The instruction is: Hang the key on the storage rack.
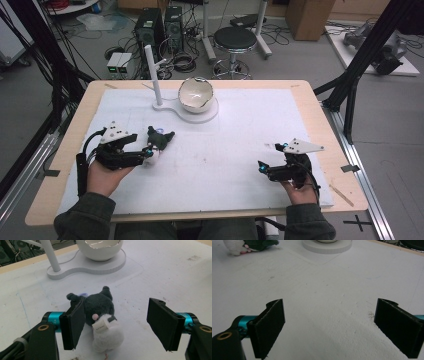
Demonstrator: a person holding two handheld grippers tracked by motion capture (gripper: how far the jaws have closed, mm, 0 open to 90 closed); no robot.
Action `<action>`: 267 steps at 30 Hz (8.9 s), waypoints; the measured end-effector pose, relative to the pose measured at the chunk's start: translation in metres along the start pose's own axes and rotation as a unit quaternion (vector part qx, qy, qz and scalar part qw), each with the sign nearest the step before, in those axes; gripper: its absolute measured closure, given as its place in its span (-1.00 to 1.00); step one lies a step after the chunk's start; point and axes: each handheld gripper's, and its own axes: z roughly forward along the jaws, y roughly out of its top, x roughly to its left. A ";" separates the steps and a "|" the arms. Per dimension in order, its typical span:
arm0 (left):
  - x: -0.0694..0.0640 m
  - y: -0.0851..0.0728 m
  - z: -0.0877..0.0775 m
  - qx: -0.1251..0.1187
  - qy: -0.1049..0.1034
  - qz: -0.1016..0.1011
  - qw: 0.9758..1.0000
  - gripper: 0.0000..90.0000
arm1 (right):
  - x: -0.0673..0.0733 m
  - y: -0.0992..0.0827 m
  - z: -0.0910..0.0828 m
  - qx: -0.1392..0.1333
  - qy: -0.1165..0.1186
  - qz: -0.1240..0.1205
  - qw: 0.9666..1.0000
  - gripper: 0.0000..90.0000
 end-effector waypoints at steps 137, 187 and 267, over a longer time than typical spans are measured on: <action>0.002 -0.016 0.055 0.091 0.041 0.014 0.995 0.08 | 0.000 0.002 -0.003 -0.018 -0.001 -0.012 1.000 -0.80; 0.026 0.015 0.010 -0.006 -0.041 -0.009 0.999 0.08 | -0.004 0.002 0.000 -0.020 0.002 -0.011 1.000 -0.80; 0.092 0.090 0.019 -0.047 -0.005 -0.090 0.995 0.09 | 0.000 0.007 0.006 -0.027 0.015 -0.016 0.999 -0.80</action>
